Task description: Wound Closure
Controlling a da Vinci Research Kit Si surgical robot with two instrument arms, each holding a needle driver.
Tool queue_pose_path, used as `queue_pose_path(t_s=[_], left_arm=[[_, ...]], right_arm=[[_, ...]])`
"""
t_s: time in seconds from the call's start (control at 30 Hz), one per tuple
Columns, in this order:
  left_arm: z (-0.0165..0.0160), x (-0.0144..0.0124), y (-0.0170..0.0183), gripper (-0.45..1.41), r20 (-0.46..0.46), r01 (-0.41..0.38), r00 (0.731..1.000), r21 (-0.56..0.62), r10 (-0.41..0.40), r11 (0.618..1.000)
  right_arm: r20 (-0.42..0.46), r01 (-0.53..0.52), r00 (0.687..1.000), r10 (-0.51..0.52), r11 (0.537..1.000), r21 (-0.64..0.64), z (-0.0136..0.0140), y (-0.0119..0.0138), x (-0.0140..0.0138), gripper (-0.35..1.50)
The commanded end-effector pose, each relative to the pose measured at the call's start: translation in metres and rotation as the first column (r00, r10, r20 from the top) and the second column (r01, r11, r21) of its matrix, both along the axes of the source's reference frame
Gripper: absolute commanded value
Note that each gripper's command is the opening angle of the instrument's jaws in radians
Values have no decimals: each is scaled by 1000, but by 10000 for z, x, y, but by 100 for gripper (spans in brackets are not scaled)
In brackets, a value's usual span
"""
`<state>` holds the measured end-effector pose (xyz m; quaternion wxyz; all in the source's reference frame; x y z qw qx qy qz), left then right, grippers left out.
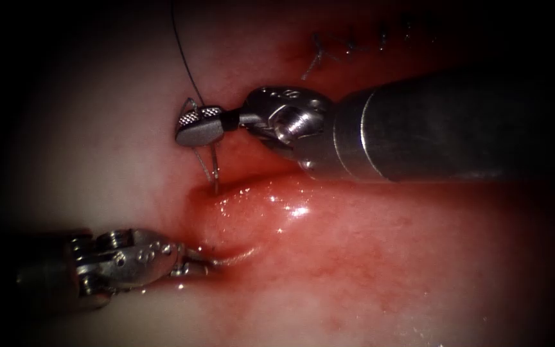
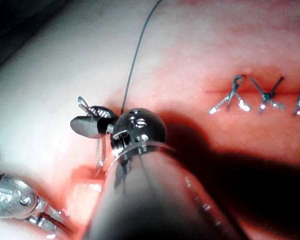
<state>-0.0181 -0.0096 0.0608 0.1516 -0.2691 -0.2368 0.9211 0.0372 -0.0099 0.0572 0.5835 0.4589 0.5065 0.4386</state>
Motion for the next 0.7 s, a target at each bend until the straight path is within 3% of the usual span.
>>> queue_pose_path(t_s=[0.03,0.37,0.7], left_arm=[[5,-5,-2,22,1,-1,1000,1,1,1000],[4,-4,-1,22,0,-1,1000,-2,1,1000],[-2,0,5,22,-4,1,1000,-6,-1,1000]], right_arm=[[-12,4,1000,-4,1000,17,3,-6,9,-35],[-47,33,998,-29,995,95,-1,-25,13,-35],[-66,74,996,-62,977,199,9,-76,15,-35]])
